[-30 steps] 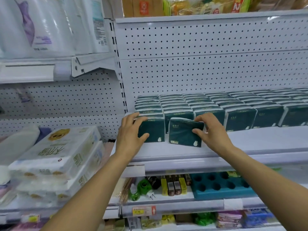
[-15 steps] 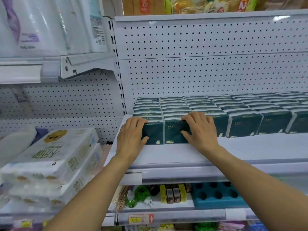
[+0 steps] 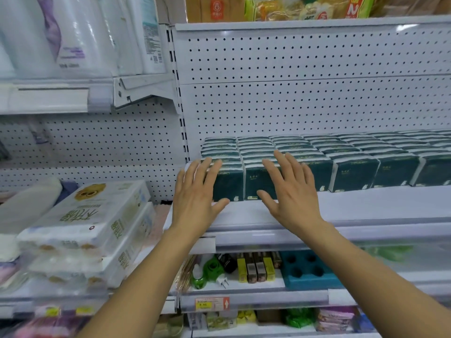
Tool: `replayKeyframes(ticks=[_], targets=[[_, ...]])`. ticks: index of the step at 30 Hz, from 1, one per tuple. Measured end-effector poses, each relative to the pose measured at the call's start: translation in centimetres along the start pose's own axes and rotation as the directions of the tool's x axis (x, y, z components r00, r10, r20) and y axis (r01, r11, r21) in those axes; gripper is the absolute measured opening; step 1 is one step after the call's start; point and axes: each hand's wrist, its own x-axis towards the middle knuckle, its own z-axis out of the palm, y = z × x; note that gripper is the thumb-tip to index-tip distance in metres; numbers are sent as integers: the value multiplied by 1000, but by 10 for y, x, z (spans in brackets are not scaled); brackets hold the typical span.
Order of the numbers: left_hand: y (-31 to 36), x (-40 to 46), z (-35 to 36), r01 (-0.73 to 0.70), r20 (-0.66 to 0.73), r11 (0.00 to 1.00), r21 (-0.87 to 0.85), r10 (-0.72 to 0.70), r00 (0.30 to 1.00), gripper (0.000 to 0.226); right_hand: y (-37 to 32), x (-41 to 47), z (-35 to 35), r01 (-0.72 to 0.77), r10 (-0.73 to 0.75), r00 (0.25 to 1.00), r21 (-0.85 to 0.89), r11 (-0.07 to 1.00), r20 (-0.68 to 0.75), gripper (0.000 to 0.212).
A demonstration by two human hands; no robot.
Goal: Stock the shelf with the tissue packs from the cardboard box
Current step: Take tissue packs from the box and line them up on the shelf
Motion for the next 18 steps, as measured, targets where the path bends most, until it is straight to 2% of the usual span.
replayKeyframes(ticks=[5, 11, 15, 18], targets=[[6, -68, -36, 16, -27, 998, -64, -18, 999, 81, -47, -50, -30, 54, -56, 998, 114, 992, 14, 62], [-12, -184, -58, 55, 87, 994, -90, -47, 995, 73, -118, -138, -37, 93, -120, 983, 188, 978, 139, 56], [-34, -262, -65, 109, 236, 991, -75, -88, 968, 72, -160, -198, -26, 110, -186, 941, 261, 959, 284, 52], [-50, -323, -65, 201, 425, 979, -44, -164, 890, 71, -185, -245, -17, 122, -237, 882, 289, 950, 407, 48]])
